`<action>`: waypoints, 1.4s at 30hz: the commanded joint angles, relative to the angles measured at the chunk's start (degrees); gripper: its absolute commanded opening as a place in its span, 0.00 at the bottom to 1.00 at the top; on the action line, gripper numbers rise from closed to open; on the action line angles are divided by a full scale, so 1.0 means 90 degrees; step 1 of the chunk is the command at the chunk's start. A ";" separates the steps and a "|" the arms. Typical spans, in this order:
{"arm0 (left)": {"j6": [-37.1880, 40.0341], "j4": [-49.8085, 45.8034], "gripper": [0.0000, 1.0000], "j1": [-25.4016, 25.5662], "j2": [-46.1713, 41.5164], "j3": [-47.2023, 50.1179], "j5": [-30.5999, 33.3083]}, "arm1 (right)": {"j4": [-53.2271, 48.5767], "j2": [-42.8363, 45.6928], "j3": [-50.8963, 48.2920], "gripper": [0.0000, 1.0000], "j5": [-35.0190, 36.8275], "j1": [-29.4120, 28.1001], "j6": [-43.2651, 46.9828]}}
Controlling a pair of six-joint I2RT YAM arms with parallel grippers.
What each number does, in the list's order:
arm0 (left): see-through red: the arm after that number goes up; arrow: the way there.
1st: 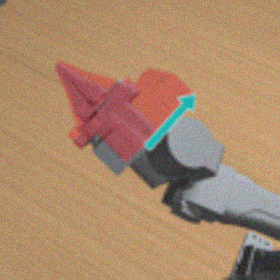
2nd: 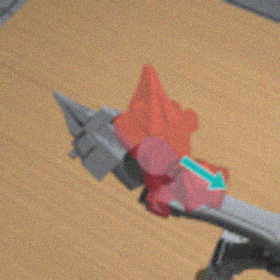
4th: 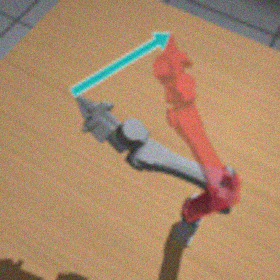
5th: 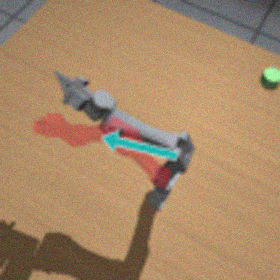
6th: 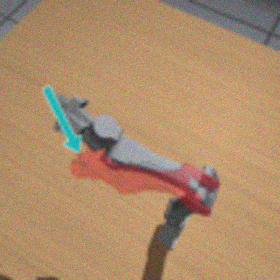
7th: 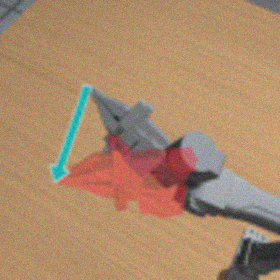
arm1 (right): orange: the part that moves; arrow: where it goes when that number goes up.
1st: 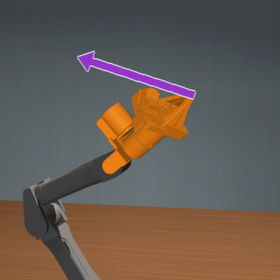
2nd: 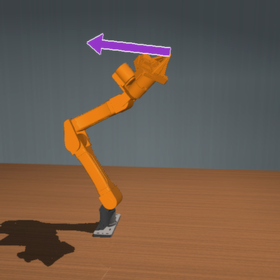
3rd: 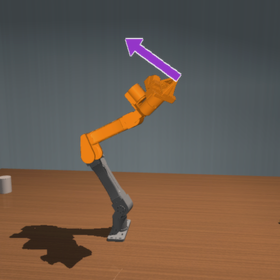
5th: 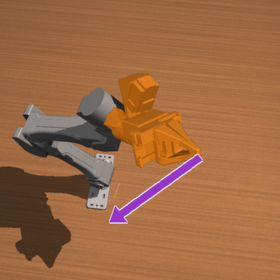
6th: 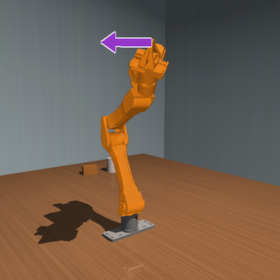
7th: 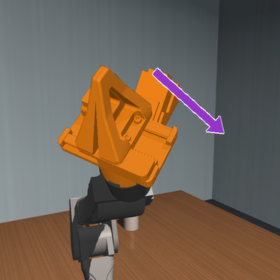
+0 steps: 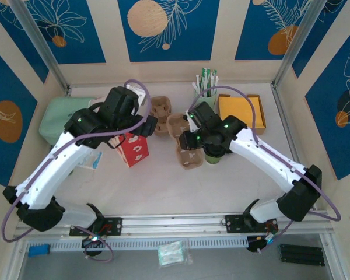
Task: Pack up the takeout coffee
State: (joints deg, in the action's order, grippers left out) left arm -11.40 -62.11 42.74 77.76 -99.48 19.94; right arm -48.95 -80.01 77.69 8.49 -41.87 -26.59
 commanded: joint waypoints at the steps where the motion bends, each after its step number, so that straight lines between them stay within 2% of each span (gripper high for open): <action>1: 0.0293 -0.0497 1.00 -0.0319 0.0157 -0.0154 -0.0121 | -0.0107 0.0182 0.0003 0.31 -0.0348 0.0088 -0.0020; 5: 0.0367 -0.0602 0.99 -0.0708 0.0428 -0.0157 -0.0895 | -0.0099 0.0264 -0.0057 0.31 -0.0405 0.0184 0.0024; 9: 0.0429 -0.0761 0.99 -0.0841 0.0715 -0.0168 -0.1365 | -0.0060 0.0315 -0.0130 0.31 -0.0475 0.0241 0.0011; 29: 0.0668 -0.1034 0.99 -0.0894 0.1370 0.0308 -0.1741 | -0.0038 0.0513 -0.0246 0.31 -0.0677 0.0573 0.0132; 37: 0.0729 -0.1097 0.99 -0.0883 0.1257 0.0363 -0.2422 | -0.0057 0.0567 -0.0312 0.30 -0.0747 0.0771 0.0181; 42: 0.0676 -0.1006 0.99 -0.0866 0.1065 0.0475 -0.3104 | -0.0044 0.0529 -0.0275 0.31 -0.0797 0.0875 0.0209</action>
State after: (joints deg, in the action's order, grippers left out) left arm -5.87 -70.06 35.20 89.56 -95.96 -2.44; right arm -48.95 -76.16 75.35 3.27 -34.50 -25.87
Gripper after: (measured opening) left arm 0.994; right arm 0.309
